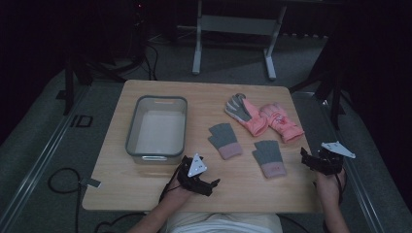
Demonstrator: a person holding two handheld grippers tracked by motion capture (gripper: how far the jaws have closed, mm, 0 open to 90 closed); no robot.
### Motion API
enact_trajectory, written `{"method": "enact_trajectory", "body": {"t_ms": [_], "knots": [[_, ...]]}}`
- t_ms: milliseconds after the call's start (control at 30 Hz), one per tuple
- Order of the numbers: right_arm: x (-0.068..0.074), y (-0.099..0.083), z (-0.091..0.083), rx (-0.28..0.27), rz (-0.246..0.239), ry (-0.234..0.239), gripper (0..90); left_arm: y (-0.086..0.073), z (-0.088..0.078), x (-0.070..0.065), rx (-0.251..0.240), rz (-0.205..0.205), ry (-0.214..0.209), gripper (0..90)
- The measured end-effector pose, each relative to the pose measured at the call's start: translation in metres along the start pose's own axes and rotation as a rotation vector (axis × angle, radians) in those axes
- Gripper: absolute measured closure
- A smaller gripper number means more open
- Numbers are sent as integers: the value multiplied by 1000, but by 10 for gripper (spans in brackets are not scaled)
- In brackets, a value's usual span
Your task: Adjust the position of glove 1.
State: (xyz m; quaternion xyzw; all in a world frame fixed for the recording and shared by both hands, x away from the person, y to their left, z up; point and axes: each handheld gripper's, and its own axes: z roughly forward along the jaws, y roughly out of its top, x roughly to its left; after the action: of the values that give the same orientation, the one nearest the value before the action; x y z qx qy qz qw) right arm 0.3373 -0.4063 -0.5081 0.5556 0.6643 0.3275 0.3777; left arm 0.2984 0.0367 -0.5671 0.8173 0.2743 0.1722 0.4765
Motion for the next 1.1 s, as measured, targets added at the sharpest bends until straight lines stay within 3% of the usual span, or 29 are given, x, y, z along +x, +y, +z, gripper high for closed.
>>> {"method": "enact_trajectory", "body": {"t_ms": [600, 767, 1100], "knots": [[7, 47, -20, -114, -11, 20, 136, 0, 0, 0, -1, -3, -5, 3], [10, 53, -21, -120, -9, 30, 134, 0, 0, 0, 0, -6, -5, 3], [37, 86, -21, -161, -61, 95, 136, 0, 0, 0, -2, -6, -4, 3]]}}
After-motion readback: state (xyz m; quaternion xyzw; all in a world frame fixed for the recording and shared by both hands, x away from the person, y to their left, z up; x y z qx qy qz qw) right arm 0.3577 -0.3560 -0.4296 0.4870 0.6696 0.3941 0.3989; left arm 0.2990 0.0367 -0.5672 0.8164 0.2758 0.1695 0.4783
